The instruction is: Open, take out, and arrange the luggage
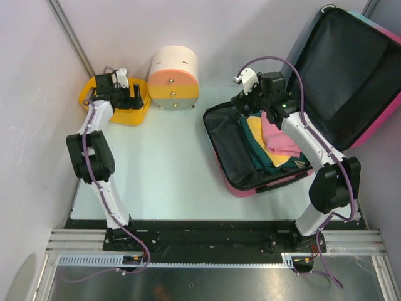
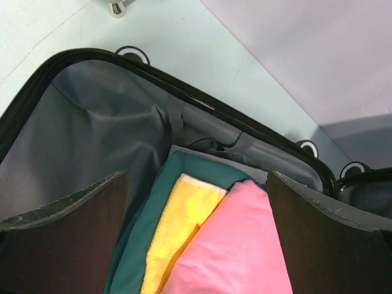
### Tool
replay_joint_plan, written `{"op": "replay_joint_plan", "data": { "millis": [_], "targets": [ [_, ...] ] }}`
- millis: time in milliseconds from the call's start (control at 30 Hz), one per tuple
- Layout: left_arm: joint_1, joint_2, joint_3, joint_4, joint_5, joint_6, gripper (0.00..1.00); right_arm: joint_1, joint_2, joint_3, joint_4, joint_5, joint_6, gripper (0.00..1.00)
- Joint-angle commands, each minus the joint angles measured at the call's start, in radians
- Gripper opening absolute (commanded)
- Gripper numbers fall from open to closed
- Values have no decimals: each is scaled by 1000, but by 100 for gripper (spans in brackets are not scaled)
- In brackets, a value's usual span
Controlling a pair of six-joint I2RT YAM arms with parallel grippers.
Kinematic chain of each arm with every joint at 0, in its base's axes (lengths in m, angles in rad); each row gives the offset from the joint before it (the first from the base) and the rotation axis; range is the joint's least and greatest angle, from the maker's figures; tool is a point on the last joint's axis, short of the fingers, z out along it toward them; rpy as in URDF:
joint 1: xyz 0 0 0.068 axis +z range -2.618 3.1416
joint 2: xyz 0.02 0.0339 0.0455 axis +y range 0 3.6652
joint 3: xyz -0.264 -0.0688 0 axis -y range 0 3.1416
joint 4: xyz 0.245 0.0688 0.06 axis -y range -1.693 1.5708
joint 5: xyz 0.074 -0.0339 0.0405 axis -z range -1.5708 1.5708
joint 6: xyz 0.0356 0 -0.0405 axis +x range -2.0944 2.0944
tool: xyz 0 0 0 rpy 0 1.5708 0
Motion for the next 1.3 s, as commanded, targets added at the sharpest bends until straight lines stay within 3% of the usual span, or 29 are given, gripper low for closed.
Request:
{"op": "replay_joint_plan", "data": {
  "millis": [0, 167, 300, 400, 433, 600, 667, 900, 1267],
  "targets": [
    [2, 92, 106, -66, -38, 170, 92, -2, -18, -8, 13, -11, 30, 100],
    [-1, 163, 137, -71, -30, 223, 86, 0, -21, -9, -2, -14, 32, 100],
    [2, 77, 2, -72, -35, 283, 70, 0, -30, -18, -5, -7, 33, 100],
    [16, 1, -127, -72, 0, 312, 47, -2, -37, -29, -1, -9, 40, 100],
    [20, -56, -161, -75, 8, 334, 34, 0, -35, -32, 3, -11, 44, 100],
    [28, -228, -345, -132, 43, 441, 4, 0, -27, -32, 12, -21, 52, 100],
    [28, -301, -376, -179, 88, 502, 0, 1, -24, -29, 9, -27, 53, 100],
    [20, -486, -518, -517, 298, 795, 0, -11, -17, -18, -34, -35, 98, 100],
    [-145, -688, -728, -730, 353, 1291, 0, -65, -15, -23, -106, -46, 168, 100]
  ]
}}
